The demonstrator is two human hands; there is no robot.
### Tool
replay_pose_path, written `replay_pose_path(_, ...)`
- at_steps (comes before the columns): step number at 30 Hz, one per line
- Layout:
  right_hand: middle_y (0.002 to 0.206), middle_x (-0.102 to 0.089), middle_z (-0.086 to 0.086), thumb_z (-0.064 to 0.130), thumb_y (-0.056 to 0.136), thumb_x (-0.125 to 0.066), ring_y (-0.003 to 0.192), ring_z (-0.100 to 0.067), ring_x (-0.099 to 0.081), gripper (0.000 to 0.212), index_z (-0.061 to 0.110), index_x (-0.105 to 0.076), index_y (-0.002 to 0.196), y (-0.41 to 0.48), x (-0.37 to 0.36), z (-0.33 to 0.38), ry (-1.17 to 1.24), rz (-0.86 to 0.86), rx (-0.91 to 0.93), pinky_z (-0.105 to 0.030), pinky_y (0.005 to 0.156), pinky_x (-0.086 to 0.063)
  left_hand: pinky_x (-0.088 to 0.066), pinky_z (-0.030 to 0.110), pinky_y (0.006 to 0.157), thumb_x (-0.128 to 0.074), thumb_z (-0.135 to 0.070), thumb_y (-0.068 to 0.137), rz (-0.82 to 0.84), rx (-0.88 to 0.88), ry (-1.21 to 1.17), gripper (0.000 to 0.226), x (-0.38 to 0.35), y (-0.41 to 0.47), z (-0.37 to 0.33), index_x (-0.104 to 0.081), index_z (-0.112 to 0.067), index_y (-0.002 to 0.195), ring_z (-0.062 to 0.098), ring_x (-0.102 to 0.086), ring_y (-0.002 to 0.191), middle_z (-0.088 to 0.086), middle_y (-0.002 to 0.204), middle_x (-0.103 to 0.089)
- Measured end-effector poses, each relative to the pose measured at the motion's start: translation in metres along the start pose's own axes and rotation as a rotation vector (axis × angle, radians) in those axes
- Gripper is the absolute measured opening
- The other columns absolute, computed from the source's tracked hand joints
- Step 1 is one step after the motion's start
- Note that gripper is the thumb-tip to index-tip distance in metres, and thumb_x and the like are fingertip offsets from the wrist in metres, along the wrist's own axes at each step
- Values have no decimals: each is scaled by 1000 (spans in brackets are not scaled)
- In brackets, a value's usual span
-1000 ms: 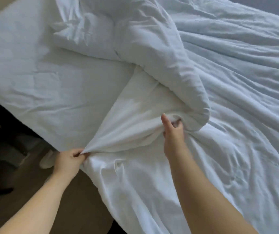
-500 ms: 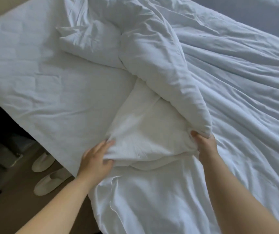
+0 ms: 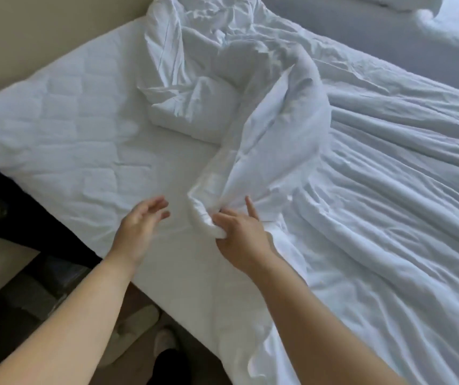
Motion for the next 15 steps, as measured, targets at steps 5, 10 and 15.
replay_pose_path(5, 134, -49, -7, 6, 88, -45, 130, -22, -39, 50, 12, -40, 137, 16, -101, 99, -277, 436, 192, -34, 111, 19, -32, 29, 102, -52, -37, 90, 12, 5, 277, 62, 69, 53, -3, -30, -12, 142, 21, -42, 127, 6, 144, -38)
replay_pose_path(10, 136, -44, -13, 9, 88, -46, 129, -27, -39, 55, 11, -32, 142, 2, -146, 103, -205, 637, 113, -33, 115, 10, -28, 41, 109, -64, -47, 79, 96, 198, 644, 87, 76, 91, 66, -19, -11, 145, 24, -34, 134, 7, 149, -31)
replay_pose_path(15, 102, -69, 11, 27, 72, -40, 101, -1, -53, 39, 28, -56, 108, 22, -102, 66, 36, -87, 93, -20, 105, -24, -43, 31, 91, -68, -28, 81, 116, 303, 280, 55, 62, 103, 90, -47, -10, 128, 26, -56, 108, 11, 127, -56)
Point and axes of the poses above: each hand's wrist, its own y-axis towards the middle knuckle, its own x-axis out of the back of the hand, z = x × y, the point moved 4 cm from there along y, towards the middle knuckle
